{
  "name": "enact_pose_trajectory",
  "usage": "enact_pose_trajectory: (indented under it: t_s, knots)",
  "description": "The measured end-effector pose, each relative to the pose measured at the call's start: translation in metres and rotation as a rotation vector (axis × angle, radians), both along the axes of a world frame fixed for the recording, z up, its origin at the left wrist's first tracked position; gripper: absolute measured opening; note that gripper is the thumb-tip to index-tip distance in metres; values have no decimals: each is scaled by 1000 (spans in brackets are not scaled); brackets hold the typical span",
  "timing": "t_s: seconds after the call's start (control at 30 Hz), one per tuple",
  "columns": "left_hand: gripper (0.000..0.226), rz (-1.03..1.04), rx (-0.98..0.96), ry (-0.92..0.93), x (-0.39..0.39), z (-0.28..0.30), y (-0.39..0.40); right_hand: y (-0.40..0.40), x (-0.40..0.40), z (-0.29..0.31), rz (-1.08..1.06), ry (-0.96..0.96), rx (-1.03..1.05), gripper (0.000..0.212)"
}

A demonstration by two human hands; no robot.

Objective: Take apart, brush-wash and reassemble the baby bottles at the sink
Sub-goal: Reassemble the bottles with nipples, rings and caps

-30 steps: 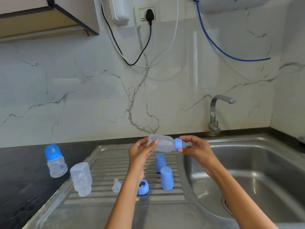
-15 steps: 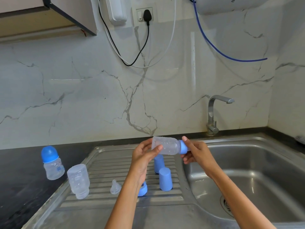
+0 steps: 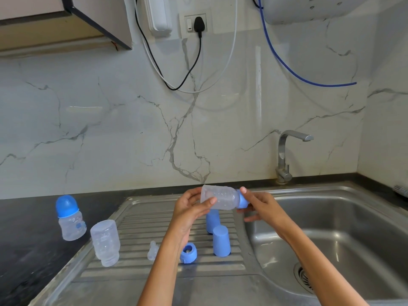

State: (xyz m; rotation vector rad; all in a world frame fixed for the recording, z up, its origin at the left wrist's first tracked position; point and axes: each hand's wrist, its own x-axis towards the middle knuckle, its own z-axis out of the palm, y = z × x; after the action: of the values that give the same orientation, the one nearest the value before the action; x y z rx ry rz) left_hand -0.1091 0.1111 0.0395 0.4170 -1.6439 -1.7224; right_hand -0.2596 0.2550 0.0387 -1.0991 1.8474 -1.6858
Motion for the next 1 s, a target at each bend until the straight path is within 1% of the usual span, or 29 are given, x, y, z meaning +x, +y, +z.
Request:
enact_pose_trajectory:
  t_s: [0.03,0.07,0.13,0.17,0.23,0.3,0.4,0.47,0.5,0.53,0.6,0.67,0.7,0.77,0.8,0.9,1.0]
  knots:
    - [61,13,-12,-8,0,0,0,-2,0,-1,26,-45,-41,34]
    - [61,32,-18,-15,-1,0,1,-3,0,-1,62,-138,-110,37]
    - [61,57,-30,-26,-2,0,2,-4,-2,0,151,-336,-313,57]
    - [61,53,-40,-31,-1,-1,3,-3,-3,2,195,-377,-395,59]
    - [57,17,-66,-44,1,0,2,2,-2,6,242,-353,-470,46]
    - [55,-25,-91,-66,3,0,2,5,2,8,161,-301,-446,39]
    - [64,-55,-127,-131,-1,-2,7,0,10,8,-144,-240,-336,38]
    - [65,-42,-144,-151,-5,-2,11,-4,13,5,-278,-199,-323,38]
    - [64,-25,-142,-144,-7,-2,11,-5,14,6,-274,-185,-327,36]
    - [64,-1,-139,-138,-7,-2,10,-5,14,7,-218,-177,-331,32]
    - [67,39,-149,-148,-7,-2,7,-4,14,10,-7,-216,-351,23]
    - [66,51,-160,-160,-5,-1,6,-2,13,12,174,-298,-422,28]
    - [63,43,-163,-159,-4,0,6,-1,11,12,200,-306,-456,31]
    - [56,-13,-173,-143,-1,2,7,0,10,9,179,-280,-480,46]
    - [53,-57,-183,-134,0,4,8,0,10,8,163,-284,-475,49]
    - [42,-161,-269,-133,-1,3,13,-1,15,9,101,-343,-474,44]
    - [29,-162,-320,-159,-2,4,17,-3,18,10,92,-396,-500,51]
